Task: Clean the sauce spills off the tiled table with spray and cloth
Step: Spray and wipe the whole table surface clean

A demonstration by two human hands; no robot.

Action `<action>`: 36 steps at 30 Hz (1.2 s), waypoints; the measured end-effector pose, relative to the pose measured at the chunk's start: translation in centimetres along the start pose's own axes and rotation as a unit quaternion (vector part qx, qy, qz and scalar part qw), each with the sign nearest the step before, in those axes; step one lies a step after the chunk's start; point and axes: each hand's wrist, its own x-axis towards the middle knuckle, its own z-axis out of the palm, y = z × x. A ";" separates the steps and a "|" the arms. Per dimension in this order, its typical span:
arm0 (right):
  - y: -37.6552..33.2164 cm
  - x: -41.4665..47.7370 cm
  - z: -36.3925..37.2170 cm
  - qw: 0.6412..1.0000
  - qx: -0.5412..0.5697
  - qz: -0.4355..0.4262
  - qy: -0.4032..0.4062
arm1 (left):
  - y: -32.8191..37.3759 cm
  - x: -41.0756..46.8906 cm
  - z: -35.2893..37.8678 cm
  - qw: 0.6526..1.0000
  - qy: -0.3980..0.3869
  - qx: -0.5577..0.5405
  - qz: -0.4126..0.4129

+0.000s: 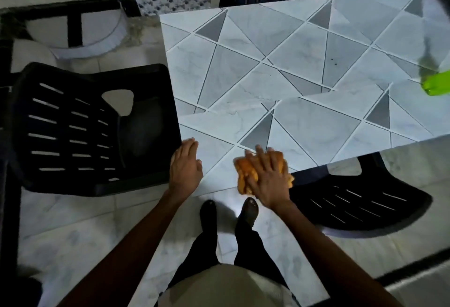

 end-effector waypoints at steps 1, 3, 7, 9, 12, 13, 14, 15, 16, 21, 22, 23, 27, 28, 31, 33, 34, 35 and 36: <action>0.8 1.1 -0.6 0.999 0.017 0.050 -0.003 | 0.1 -0.1 0.0 1.000 -0.001 0.004 0.001; 0.6 3.3 -1.1 0.992 0.051 0.116 -0.009 | 0.4 -0.3 0.2 1.000 -0.014 0.012 -0.007; -4.4 3.1 0.5 0.999 0.018 0.027 0.002 | 1.4 -0.5 0.3 0.998 -0.051 0.023 -0.019; -5.8 1.7 0.6 1.000 0.007 -0.022 -0.001 | 2.1 -0.7 0.3 0.998 -0.057 0.032 0.004; -6.1 1.2 -0.6 1.000 -0.002 -0.011 -0.004 | 3.3 -1.3 0.4 0.998 -0.051 0.005 0.029; -6.2 1.3 -0.9 1.000 -0.001 0.013 -0.011 | 3.8 -1.5 0.6 0.998 -0.053 -0.012 0.035; -6.0 1.5 -1.0 0.999 0.008 0.046 -0.014 | 4.5 -1.6 0.6 0.997 -0.050 -0.032 0.044; -5.9 1.5 -1.5 0.996 0.025 0.085 -0.013 | 5.2 -1.7 0.6 0.996 -0.046 -0.058 0.049; -5.3 1.5 -1.5 0.991 0.062 0.122 -0.011 | 5.9 -1.7 0.6 0.994 -0.046 -0.090 0.051; 0.2 -2.3 -4.5 0.880 0.423 0.206 0.058 | 10.5 -2.4 0.5 0.940 -0.212 -0.260 0.064; 1.7 -3.3 -4.9 0.835 0.493 0.238 0.051 | 11.9 -2.5 0.6 0.935 -0.234 -0.255 0.081; 3.1 -4.2 -5.0 0.801 0.537 0.262 0.036 | 13.0 -2.7 0.7 0.935 -0.246 -0.235 0.101; 10.0 -8.4 -7.2 0.737 0.609 0.291 0.040 | 20.1 -4.0 1.1 0.894 -0.316 -0.300 0.103; 11.3 -9.5 -8.2 0.728 0.617 0.295 0.046 | 21.8 -4.5 1.4 0.878 -0.337 -0.329 0.086; 15.4 -13.7 -11.8 0.722 0.624 0.294 0.057 | 27.9 -6.6 2.9 0.856 -0.357 -0.368 0.071; 18.0 -17.0 -14.2 0.715 0.639 0.278 0.057 | 32.4 -8.6 3.9 0.858 -0.327 -0.390 0.071; 19.6 -18.5 -15.1 0.701 0.660 0.265 0.057 | 34.6 -9.4 4.3 0.858 -0.308 -0.406 0.065; 21.1 -20.0 -16.0 0.686 0.678 0.257 0.057 | 36.4 -10.2 4.5 0.855 -0.288 -0.427 0.054; 22.8 -21.4 -16.5 0.677 0.689 0.252 0.061 | 38.3 -10.8 4.6 0.848 -0.274 -0.452 0.037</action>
